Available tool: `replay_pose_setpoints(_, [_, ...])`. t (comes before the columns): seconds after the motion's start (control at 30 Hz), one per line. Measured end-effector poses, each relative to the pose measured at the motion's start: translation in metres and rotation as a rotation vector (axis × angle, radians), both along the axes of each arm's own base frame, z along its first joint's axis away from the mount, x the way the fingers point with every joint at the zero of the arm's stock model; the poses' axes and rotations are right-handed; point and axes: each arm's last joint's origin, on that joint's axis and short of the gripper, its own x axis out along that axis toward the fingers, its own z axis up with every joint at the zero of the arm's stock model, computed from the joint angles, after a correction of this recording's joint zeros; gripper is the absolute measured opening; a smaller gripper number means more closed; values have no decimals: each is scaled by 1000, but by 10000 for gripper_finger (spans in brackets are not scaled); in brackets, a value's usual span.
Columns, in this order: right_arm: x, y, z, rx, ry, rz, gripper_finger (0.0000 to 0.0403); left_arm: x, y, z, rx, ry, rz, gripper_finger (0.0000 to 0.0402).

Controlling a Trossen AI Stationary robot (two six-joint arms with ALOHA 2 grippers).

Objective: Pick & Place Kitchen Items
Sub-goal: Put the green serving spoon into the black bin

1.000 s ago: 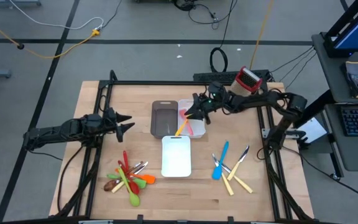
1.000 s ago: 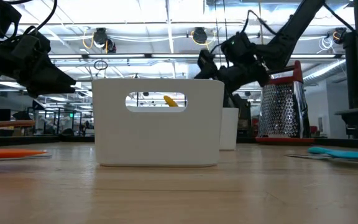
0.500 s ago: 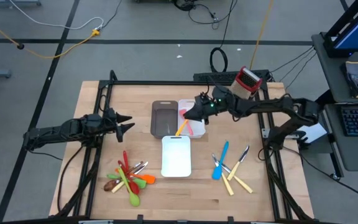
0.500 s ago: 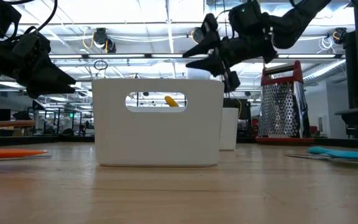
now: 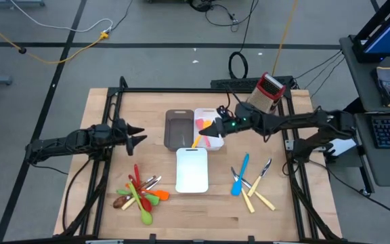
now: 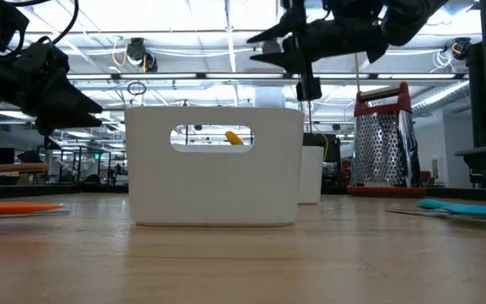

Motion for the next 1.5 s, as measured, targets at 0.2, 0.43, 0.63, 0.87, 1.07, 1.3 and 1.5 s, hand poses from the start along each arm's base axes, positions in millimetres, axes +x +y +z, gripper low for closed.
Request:
replay_pose_setpoints(0.2, [-4,19,11,-131,-42,-14,98,2,-3,2,-25,-32,-116,207])
replay_pose_setpoints(0.43, [-9,38,19,-238,-60,-31,94,3,-7,6,-31,-68,-227,207])
replay_pose_setpoints(0.63, [-20,52,18,-299,-59,-47,95,3,-14,7,-38,-71,-306,207])
replay_pose_setpoints(0.87, [-52,62,5,-322,-45,-134,95,2,-20,17,11,-89,-314,207])
replay_pose_setpoints(1.07, [-85,66,-2,-364,-153,-186,94,6,-24,32,27,-58,-311,207])
replay_pose_setpoints(1.3, [-115,70,-7,-468,-265,-205,93,27,-32,48,4,125,-327,207])
replay_pose_setpoints(1.5, [-127,72,-13,-542,-285,-184,93,51,-44,54,-79,386,-323,207])
